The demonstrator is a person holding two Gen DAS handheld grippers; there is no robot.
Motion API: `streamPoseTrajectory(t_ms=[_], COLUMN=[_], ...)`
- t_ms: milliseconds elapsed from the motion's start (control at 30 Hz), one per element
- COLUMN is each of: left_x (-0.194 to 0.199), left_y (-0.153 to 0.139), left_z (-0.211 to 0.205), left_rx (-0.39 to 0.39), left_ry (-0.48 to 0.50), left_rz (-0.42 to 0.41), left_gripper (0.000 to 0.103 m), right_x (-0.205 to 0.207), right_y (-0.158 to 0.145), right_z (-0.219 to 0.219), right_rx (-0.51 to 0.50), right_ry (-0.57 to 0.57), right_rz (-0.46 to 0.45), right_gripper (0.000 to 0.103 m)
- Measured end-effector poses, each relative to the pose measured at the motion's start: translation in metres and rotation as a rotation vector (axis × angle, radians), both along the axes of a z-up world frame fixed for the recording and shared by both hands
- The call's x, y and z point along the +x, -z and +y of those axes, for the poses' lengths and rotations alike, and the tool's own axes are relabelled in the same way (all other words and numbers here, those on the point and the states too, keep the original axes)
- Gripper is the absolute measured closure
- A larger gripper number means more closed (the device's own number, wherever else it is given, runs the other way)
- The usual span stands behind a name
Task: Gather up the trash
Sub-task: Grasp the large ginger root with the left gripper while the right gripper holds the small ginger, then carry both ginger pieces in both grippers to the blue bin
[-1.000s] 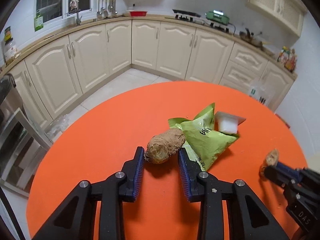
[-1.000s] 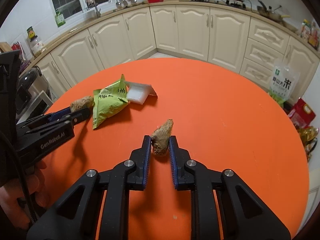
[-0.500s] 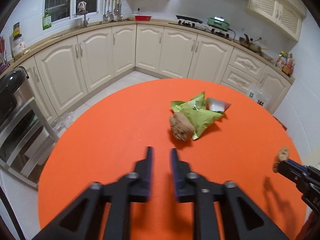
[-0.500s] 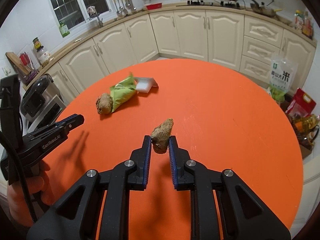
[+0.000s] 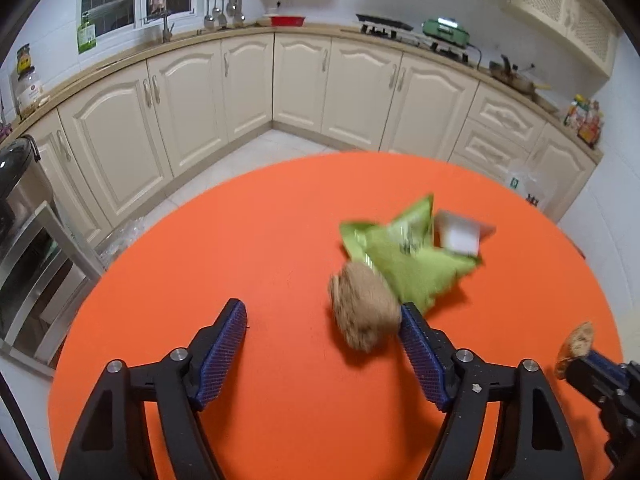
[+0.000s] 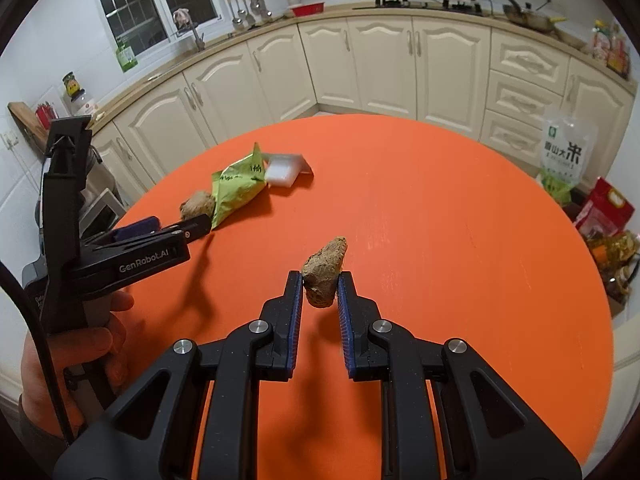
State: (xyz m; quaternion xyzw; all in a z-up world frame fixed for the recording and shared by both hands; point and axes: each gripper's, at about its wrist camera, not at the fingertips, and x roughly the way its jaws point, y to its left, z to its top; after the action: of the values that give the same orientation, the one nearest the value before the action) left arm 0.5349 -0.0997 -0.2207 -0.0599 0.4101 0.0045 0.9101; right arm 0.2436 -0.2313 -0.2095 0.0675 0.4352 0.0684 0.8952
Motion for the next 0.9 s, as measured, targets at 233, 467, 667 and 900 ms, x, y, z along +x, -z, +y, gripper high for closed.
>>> streamPoseTrajectory(t_ms=[233, 467, 667, 900], left_x=[0.020, -0.004, -0.054, -0.141], left_y=[0.003, 0.000, -0.023, -0.054], left_z=[-0.008, -0.002, -0.018, -0.052], left_rx=[0.005, -0.022, -0.007, 0.001], left_ry=[0.041, -0.003, 0.010, 0.062], left_rz=[-0.005, -0.026, -0.090, -0.191], left_gripper=[0.075, 0.076, 0.076, 0.076], right_x=[0.032, 0.030, 0.003, -0.049], right_y=[0.003, 0.000, -0.019, -0.052], right_z=[0.000, -0.004, -0.005, -0.012], right_rx=[0.000, 0.017, 0.021, 0.028], right_ry=[-0.014, -0.003, 0.004, 0.021], right_rz=[0.004, 0.002, -0.034, -0.099], right_gripper=[0.087, 0.087, 0.087, 0.087])
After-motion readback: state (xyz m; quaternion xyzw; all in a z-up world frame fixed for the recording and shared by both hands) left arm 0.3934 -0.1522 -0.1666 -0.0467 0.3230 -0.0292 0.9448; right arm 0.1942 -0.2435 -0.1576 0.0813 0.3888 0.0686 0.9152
